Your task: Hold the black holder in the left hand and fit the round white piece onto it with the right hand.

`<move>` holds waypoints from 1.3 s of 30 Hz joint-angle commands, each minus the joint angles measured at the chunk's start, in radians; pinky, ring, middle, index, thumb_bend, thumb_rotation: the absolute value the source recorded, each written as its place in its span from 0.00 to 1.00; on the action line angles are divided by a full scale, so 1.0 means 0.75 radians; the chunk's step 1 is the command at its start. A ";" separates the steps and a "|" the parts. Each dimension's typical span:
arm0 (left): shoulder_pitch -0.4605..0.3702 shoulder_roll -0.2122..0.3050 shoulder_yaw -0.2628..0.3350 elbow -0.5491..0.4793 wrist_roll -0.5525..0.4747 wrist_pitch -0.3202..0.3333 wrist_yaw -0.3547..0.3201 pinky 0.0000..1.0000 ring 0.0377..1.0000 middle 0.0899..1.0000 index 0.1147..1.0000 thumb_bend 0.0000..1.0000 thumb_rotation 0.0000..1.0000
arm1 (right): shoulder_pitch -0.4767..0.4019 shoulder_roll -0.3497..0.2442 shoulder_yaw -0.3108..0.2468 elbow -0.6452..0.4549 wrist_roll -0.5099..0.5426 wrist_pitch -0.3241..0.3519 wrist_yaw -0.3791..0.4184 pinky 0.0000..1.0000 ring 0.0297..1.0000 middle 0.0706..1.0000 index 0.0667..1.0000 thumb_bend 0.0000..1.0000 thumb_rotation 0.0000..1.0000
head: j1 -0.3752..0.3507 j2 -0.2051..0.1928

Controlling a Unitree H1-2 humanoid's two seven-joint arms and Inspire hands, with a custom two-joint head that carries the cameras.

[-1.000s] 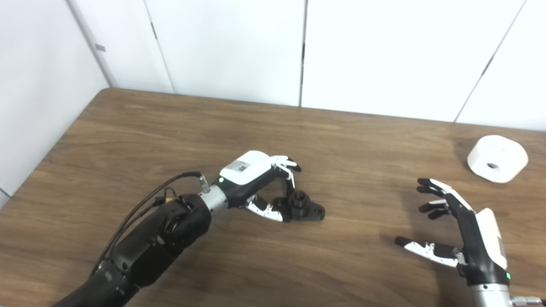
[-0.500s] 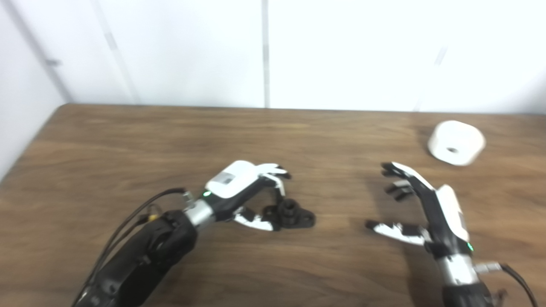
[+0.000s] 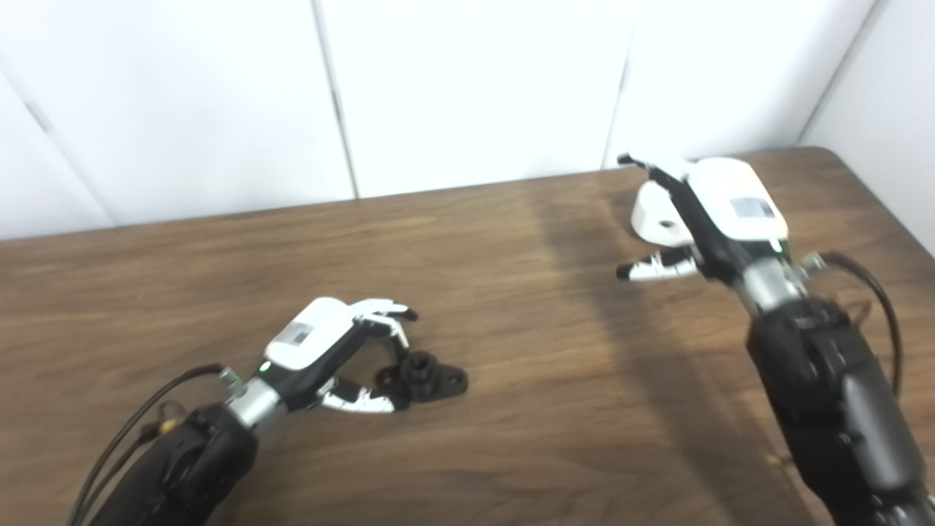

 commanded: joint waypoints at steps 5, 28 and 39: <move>0.061 0.038 -0.067 0.156 0.028 -0.065 -0.105 0.66 0.84 0.80 0.42 0.52 0.05 | -0.203 -0.047 0.043 0.104 -0.298 0.073 0.042 0.69 0.82 0.87 0.82 0.83 0.23 | -0.084 -0.055; 0.046 0.080 -0.100 0.179 -0.018 -0.078 -0.102 0.63 0.84 0.81 0.42 0.52 0.05 | -0.485 -0.126 0.123 0.677 -0.363 0.226 0.129 0.82 0.92 0.95 0.87 0.96 0.34 | -0.149 -0.074; 0.039 0.097 -0.109 0.185 -0.029 -0.075 -0.089 0.63 0.84 0.80 0.42 0.52 0.05 | -0.466 -0.140 0.178 0.737 -0.319 0.274 0.119 0.81 0.90 0.93 0.83 0.92 0.31 | -0.143 -0.062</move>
